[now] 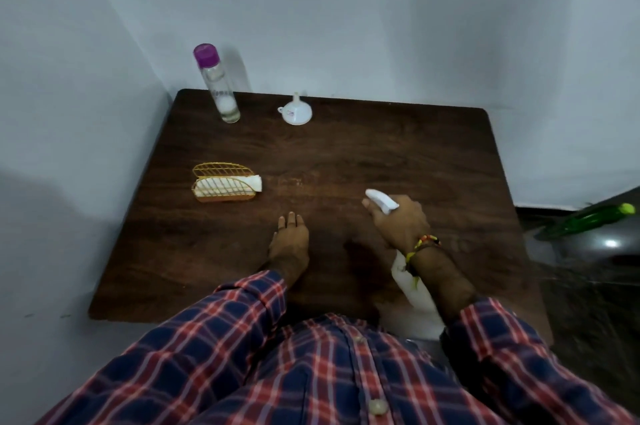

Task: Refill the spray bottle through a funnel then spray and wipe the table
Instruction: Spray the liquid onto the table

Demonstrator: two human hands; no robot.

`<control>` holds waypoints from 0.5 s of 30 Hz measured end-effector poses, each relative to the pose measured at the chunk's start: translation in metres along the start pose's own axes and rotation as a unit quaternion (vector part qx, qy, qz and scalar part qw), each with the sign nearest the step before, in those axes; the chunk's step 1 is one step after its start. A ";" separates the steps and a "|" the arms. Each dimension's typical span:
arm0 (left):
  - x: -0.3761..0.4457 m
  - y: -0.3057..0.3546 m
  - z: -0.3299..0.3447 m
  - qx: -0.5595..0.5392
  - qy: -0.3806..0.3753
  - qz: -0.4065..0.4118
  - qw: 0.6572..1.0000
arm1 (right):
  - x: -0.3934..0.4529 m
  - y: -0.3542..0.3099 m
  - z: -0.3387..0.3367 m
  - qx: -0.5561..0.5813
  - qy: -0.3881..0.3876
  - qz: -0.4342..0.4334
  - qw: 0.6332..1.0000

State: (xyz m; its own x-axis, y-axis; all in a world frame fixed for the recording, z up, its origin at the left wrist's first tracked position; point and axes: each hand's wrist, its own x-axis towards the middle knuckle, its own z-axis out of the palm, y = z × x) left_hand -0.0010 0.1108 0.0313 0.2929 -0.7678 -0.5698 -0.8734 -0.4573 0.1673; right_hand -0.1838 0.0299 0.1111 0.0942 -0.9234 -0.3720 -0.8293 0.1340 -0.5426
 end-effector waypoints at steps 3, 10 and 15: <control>-0.003 0.018 0.000 0.011 -0.004 0.027 1.000 | 0.009 -0.001 -0.015 0.046 0.041 0.038 0.997; 0.001 0.025 0.004 0.045 -0.033 0.083 0.995 | -0.004 0.025 -0.024 -0.124 -0.112 -0.024 0.986; 0.005 0.040 0.006 0.065 -0.048 0.121 0.989 | -0.017 0.054 -0.017 -0.155 -0.149 0.034 0.976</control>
State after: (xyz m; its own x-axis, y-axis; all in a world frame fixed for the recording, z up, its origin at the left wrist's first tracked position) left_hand -0.0369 0.0911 0.0301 0.0363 -0.7987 -0.6007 -0.9577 -0.1995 0.2075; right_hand -0.2397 0.0469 0.1014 0.1511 -0.7640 -0.6273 -0.9617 0.0331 -0.2720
